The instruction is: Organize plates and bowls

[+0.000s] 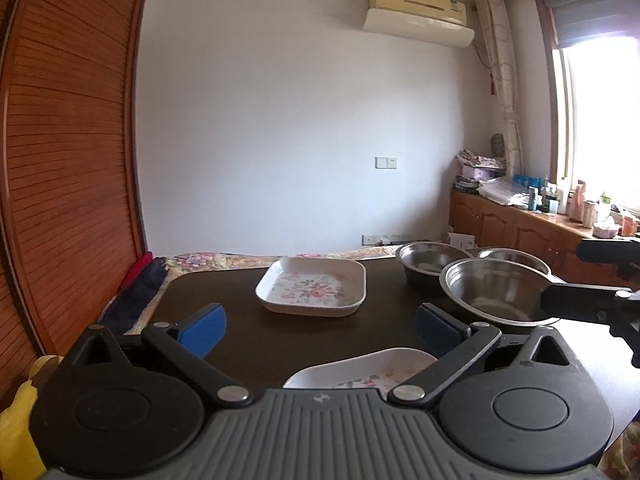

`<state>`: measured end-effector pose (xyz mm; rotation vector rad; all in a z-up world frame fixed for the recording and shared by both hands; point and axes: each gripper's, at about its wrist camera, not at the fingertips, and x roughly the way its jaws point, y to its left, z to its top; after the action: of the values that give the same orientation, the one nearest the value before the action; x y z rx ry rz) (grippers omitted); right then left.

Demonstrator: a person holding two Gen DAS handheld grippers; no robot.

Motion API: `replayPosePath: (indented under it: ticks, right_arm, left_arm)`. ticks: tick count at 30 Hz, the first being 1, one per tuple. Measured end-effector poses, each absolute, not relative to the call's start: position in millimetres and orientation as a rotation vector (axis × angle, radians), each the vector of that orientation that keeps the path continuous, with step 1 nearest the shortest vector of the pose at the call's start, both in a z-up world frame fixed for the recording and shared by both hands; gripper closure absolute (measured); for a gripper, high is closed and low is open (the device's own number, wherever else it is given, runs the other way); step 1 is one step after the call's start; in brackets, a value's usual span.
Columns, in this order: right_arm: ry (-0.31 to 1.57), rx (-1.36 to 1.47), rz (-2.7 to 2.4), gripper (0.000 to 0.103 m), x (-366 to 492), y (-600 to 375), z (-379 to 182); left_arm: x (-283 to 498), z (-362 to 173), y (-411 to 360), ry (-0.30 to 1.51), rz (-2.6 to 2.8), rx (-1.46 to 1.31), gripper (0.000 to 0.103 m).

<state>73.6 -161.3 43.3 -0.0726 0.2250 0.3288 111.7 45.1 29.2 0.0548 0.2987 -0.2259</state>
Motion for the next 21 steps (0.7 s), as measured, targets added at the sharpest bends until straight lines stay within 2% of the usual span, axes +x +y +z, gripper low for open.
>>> replayPosePath:
  ticks: [8,21]
  right_arm:
    - [0.268,-0.027,0.375,0.0,104,-160,57]
    - [0.374,-0.036,0.394,0.0,190,-132,71]
  left_arm:
    - [145,45,57,0.313,-0.222,0.061,0.0]
    - [250,50,95,0.434,-0.229,-0.014,0.0]
